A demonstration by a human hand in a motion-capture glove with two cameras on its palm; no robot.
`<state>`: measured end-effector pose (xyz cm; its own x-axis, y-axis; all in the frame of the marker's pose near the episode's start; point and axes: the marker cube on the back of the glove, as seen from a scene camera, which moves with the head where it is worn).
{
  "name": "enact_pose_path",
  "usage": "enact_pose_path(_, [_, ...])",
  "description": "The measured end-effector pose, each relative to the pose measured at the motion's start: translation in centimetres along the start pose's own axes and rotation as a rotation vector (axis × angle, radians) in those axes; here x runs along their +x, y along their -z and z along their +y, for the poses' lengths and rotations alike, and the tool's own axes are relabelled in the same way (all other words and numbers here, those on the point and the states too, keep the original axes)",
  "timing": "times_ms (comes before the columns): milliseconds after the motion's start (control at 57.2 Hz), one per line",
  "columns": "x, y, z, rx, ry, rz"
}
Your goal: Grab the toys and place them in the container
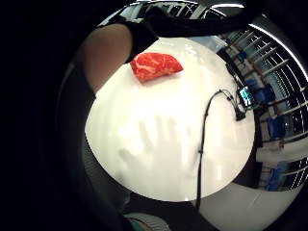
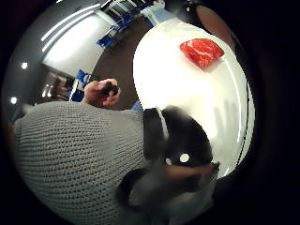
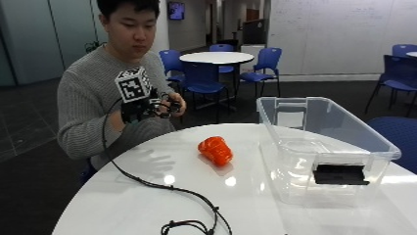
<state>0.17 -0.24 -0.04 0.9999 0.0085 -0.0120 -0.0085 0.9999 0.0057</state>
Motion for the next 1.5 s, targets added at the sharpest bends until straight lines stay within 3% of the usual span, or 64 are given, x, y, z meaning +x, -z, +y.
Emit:
enact_pose_path(524, [0.7,-1.1,-2.7,-0.08,-0.004,0.006])
enact_pose_path(822, [7.0,-0.3,-17.3,-0.035,-0.036,-0.016])
enact_pose_path(927, [8.3,-0.3,-20.1,-0.047,-0.06,0.029])
enact_pose_path(1101, [8.5,-2.1,-20.9,-0.085,-0.057,0.044])
enact_pose_path(1504, [8.2,-15.1,-17.8,-0.382,-0.085,-0.013])
